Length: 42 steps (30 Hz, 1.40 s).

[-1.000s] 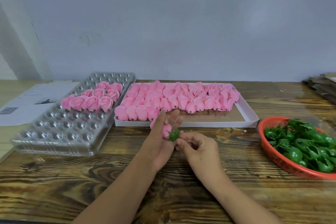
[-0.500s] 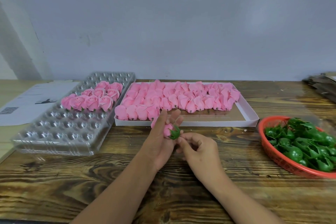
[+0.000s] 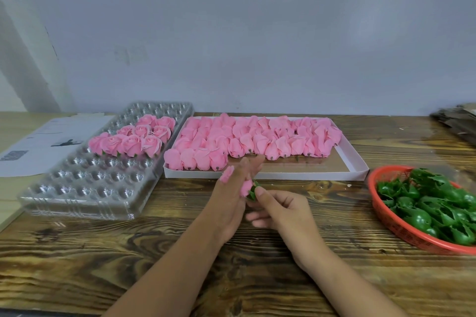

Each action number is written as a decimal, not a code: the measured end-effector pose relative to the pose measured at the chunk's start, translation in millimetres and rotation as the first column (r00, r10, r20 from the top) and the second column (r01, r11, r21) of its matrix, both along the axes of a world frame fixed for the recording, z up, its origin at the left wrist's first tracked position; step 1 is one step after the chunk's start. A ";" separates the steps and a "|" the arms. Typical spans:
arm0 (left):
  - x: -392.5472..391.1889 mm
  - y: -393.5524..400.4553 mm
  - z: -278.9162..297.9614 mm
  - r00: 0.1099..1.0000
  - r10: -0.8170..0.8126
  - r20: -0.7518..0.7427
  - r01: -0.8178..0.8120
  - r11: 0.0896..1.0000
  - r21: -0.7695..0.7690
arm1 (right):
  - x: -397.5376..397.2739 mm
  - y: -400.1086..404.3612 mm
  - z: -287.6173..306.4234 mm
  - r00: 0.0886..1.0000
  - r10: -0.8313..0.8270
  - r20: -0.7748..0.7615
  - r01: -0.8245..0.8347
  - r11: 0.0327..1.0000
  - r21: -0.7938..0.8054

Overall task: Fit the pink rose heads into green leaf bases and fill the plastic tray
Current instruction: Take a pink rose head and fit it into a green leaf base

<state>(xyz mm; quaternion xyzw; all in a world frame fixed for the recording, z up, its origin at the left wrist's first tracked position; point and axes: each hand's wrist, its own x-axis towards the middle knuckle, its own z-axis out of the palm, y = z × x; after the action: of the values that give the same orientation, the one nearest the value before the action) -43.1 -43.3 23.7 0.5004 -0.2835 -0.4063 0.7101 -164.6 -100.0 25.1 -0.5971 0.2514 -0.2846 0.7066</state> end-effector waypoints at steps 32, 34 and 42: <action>-7.4 6.8 6.2 0.988 0.028 0.153 -0.022 0.999 -0.035 | -2.3 -3.8 -4.2 0.998 0.059 0.013 -0.060 0.996 0.061; -7.0 6.6 5.8 0.987 0.028 0.158 -0.022 0.999 -0.036 | -2.1 -3.7 -3.9 0.999 0.043 0.006 -0.043 0.997 0.059; -6.9 3.5 6.5 0.998 0.002 0.062 -0.003 1.000 0.017 | -2.1 -3.3 -3.0 0.999 0.039 -0.031 -0.038 0.998 0.040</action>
<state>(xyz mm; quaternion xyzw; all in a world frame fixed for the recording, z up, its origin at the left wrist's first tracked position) -50.0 -39.8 30.2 0.5189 -0.3012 -0.3921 0.6973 -166.7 -103.3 22.2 -0.5924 0.2568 -0.2562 0.7194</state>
